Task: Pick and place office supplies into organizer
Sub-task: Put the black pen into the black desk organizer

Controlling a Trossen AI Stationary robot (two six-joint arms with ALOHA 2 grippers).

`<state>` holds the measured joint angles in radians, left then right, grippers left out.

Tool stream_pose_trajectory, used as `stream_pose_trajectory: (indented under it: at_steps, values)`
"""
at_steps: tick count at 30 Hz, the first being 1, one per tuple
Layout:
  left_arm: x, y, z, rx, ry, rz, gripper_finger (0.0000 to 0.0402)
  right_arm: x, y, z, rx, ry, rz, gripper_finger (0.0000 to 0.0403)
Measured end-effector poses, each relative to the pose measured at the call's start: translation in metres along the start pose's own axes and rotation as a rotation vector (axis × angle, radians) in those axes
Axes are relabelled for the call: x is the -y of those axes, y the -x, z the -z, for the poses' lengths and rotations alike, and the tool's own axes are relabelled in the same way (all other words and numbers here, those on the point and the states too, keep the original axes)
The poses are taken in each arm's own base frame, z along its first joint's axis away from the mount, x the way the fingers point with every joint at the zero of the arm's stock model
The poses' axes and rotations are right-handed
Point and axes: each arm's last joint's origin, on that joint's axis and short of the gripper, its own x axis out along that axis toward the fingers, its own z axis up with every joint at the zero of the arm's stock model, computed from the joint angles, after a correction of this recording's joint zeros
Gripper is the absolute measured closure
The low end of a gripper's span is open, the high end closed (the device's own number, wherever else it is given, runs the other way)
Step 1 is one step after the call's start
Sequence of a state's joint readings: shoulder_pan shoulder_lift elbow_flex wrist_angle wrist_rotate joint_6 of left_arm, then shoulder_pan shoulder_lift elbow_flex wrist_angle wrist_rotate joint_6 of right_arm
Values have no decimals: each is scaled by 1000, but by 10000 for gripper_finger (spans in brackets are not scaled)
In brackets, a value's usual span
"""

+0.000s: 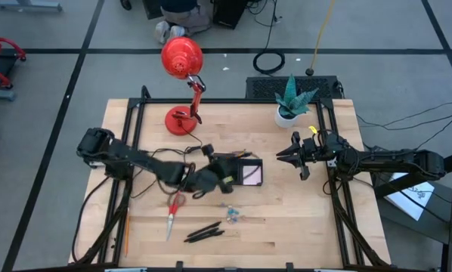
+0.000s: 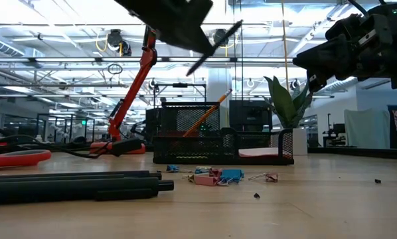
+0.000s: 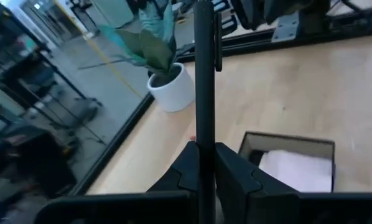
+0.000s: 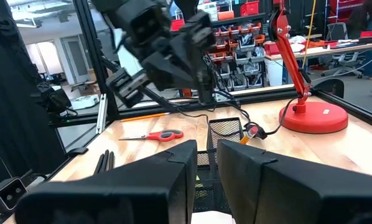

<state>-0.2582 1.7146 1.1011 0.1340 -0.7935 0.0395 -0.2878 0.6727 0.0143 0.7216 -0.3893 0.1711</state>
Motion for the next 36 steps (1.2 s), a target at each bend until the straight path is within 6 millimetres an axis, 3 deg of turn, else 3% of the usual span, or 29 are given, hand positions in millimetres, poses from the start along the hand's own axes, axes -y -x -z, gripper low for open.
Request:
stream_pose_trajectory:
  at_steps: [6, 15, 26, 36]
  values:
    - [-18, -21, 15, 110, 131, 83, 372, 0, 0, 0, 0, 0, 0, 344]
    - [-25, -20, 63, 137, 219, 65, 371, 0, 0, 0, -1, 5, 0, 344]
    - [-28, -15, 89, 114, 307, 58, 371, 0, 0, 0, 0, 7, 0, 344]
    - [-30, -15, 96, 117, 300, 105, 371, 1, 0, 0, 8, 7, 47, 344]
